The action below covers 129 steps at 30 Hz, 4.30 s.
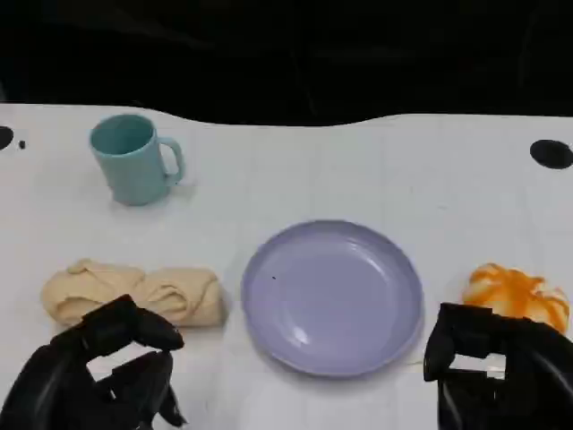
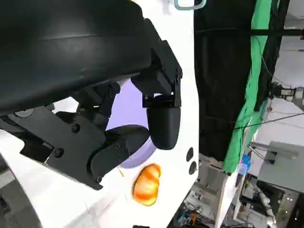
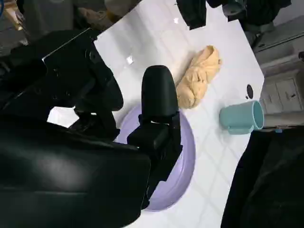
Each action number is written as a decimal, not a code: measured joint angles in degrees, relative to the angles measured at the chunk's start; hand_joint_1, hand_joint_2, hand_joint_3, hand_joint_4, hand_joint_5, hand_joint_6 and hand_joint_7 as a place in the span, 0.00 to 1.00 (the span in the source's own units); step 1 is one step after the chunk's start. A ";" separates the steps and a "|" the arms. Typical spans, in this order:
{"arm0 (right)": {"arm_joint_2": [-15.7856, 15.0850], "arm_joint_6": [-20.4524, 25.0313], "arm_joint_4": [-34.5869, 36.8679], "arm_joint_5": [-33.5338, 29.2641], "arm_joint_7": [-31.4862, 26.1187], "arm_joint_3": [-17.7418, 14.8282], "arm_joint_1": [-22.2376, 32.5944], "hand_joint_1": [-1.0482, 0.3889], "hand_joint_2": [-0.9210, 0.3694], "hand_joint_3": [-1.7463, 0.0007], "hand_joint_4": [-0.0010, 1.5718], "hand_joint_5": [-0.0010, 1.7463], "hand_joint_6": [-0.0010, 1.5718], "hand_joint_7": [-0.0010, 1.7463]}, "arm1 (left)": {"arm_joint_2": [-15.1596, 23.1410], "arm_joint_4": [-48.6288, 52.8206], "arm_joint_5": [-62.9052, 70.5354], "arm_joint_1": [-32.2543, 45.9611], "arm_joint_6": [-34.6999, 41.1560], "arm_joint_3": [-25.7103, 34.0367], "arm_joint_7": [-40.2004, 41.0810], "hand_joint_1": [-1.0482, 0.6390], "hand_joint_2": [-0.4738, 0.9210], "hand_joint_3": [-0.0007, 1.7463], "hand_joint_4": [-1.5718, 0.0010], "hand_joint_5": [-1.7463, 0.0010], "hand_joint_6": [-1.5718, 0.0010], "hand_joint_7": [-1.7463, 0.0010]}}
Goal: Grasp the towel on the left side of the plate with the left hand and place it into the plate.
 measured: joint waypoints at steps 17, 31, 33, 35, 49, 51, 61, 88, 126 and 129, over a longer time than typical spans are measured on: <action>0.00 0.48 -0.24 0.01 -0.20 0.00 -0.10 0.77 0.34 0.17 0.52 1.00 0.43 0.93 | 0.08 0.00 -0.52 0.00 0.00 0.00 0.00 0.53 0.77 0.58 0.47 0.01 0.51 0.16; -0.02 0.82 -0.27 -0.01 -0.31 0.29 -0.25 0.78 0.34 0.17 0.52 1.00 0.43 0.93 | 0.08 -0.03 -1.23 0.00 0.01 -0.03 0.44 0.54 0.77 0.60 0.48 0.04 0.50 0.21; -0.04 0.83 -0.28 -0.05 -0.37 0.52 -0.26 0.78 0.34 0.17 0.52 1.00 0.43 0.93 | 0.08 -0.03 -1.52 0.00 0.01 0.02 0.50 0.54 0.76 0.61 0.49 0.06 0.51 0.25; -0.07 0.83 -0.30 -0.06 -0.39 0.76 -0.26 0.78 0.34 0.17 0.52 1.00 0.43 0.93 | 0.07 -0.02 -1.78 0.00 0.01 0.09 0.54 0.53 0.75 0.61 0.51 0.11 0.51 0.32; -0.08 0.99 -0.95 -0.06 -0.58 1.16 -0.27 0.77 0.34 0.17 0.52 1.00 0.43 0.93 | 1.61 -0.24 4.61 -0.48 -6.47 0.39 1.76 0.34 1.00 0.09 0.72 0.72 0.64 0.99; -0.10 0.99 -1.04 -0.06 -0.59 1.22 -0.27 0.77 0.34 0.17 0.52 1.00 0.43 0.93 | 3.07 0.04 7.15 -0.49 -9.90 0.37 1.03 0.32 1.00 0.08 0.75 0.74 0.68 1.00; 0.10 1.92 -1.20 0.05 -0.92 1.50 -0.96 0.77 0.35 0.17 0.52 1.00 0.43 0.93 | 10.26 0.88 19.78 -2.63 -19.53 0.90 -0.36 0.30 0.99 0.01 0.78 0.82 0.79 1.00; 1.08 2.50 -2.23 0.00 -1.80 1.96 -0.85 0.76 0.36 0.16 0.52 1.00 0.43 0.93 | 24.19 13.60 75.49 -27.00 -10.14 -20.69 -9.00 0.24 1.00 0.01 0.82 0.91 0.85 1.00; 0.79 3.14 -3.40 -0.06 -1.92 2.21 -0.31 0.77 0.36 0.16 0.52 1.00 0.43 0.92 | 17.15 59.62 69.57 -40.88 -23.01 -30.06 18.71 0.45 1.00 0.14 0.51 0.00 0.66 0.03; 0.78 3.26 -3.41 -0.07 -1.98 2.22 -0.34 0.77 0.37 0.16 0.52 1.00 0.43 0.92 | 17.15 58.05 68.99 -39.67 -23.01 -29.08 19.57 0.47 1.00 0.16 0.50 0.00 0.66 0.00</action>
